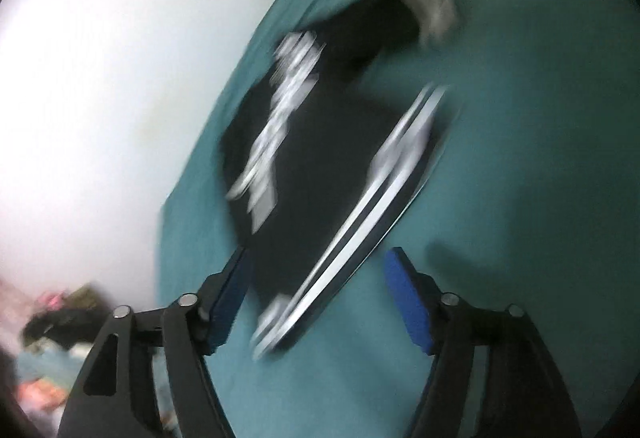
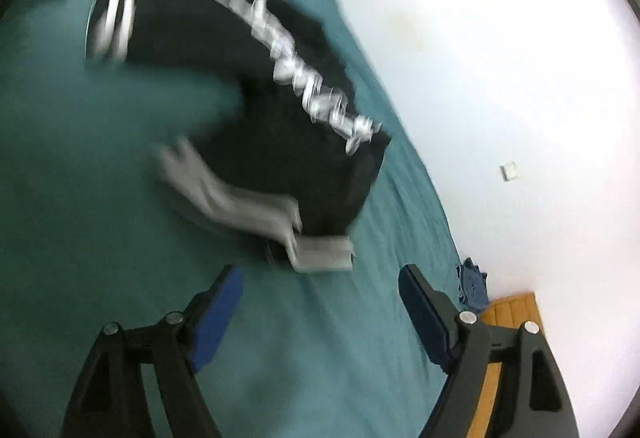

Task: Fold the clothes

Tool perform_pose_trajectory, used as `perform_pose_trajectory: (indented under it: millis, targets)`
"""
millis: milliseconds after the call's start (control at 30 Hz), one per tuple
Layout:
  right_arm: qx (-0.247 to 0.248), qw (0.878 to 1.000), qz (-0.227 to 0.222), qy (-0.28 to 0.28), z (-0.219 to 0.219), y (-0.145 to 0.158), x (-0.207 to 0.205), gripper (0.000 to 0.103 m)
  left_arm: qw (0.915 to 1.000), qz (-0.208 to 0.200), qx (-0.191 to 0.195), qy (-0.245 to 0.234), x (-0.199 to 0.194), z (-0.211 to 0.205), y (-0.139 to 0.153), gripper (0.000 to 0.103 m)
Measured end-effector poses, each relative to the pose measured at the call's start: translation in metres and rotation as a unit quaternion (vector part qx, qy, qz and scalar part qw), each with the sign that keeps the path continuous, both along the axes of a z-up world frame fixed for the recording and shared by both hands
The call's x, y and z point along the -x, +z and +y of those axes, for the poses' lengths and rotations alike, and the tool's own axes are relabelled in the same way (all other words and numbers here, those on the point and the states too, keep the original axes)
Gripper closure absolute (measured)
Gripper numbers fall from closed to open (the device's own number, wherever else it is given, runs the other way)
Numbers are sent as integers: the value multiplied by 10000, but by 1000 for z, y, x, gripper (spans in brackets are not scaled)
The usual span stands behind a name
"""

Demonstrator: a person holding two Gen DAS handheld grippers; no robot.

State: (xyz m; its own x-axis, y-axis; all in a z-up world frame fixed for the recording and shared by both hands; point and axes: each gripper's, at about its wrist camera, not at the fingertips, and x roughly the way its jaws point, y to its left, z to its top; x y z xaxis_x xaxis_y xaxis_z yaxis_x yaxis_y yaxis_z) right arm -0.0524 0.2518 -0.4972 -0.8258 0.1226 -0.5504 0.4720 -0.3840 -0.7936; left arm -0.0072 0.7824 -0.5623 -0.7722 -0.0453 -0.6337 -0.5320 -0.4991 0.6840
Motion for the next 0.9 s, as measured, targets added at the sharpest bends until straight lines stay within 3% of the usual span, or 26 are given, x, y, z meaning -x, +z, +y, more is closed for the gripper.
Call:
perform_pose_trajectory:
  millis: [33, 67, 133, 200, 333, 367, 400, 433, 467, 500, 533, 633, 700, 767, 900]
  targets:
    - [-177, 9997, -8, 138, 14, -11, 7, 25, 9997, -56, -120, -209, -15, 36, -4, 26]
    - [-340, 9989, 47, 314, 27, -22, 16, 25, 9991, -122, -141, -392, -4, 83, -10, 25]
    - [-436, 9973, 110, 581, 48, -38, 42, 25, 9988, -52, -92, -470, -20, 139, 3, 25]
    - [-379, 9961, 120, 793, 59, -48, 66, 25, 9993, -159, 19, -346, 30, 192, -20, 25]
    - [-137, 9919, 260, 1238, 67, -58, 106, 25, 9988, -457, -148, 79, 69, 226, -16, 25]
    - [-103, 9904, 372, 1328, 65, -59, 114, 24, 9982, -531, -190, 185, 79, 234, -14, 34]
    - [-70, 9887, 483, 1419, 63, -61, 122, 24, 9974, -621, -206, 295, 88, 240, -15, 51]
    - [-29, 9870, 573, 1501, 61, -62, 131, 29, 9962, -752, -156, 412, 97, 238, -19, 97]
    - [110, 9884, 354, 1474, 60, -62, 141, 42, 9946, -883, -105, 529, 106, 237, -23, 98]
    - [240, 9892, 135, 1439, 59, -61, 150, 87, 9935, -957, -67, 610, 112, 236, -26, 98]
    - [258, 9913, -81, 1292, 58, -63, 158, 99, 9943, -882, -52, 600, 110, 233, -25, 98]
    - [769, 9909, -535, 969, 63, -51, 163, 100, 9958, -638, -5, 657, 81, 227, -12, 99]
    - [996, 9889, -603, 919, 65, -37, 140, 100, 9966, -476, 21, 668, 66, 224, -8, 99]
    - [1222, 9864, -676, 866, 66, -23, 117, 100, 9973, -368, 39, 636, 26, 228, 10, 99]
    - [1584, 9769, -1349, 479, 61, -1, 76, 100, 9979, -298, 165, 545, -22, 229, 22, 99]
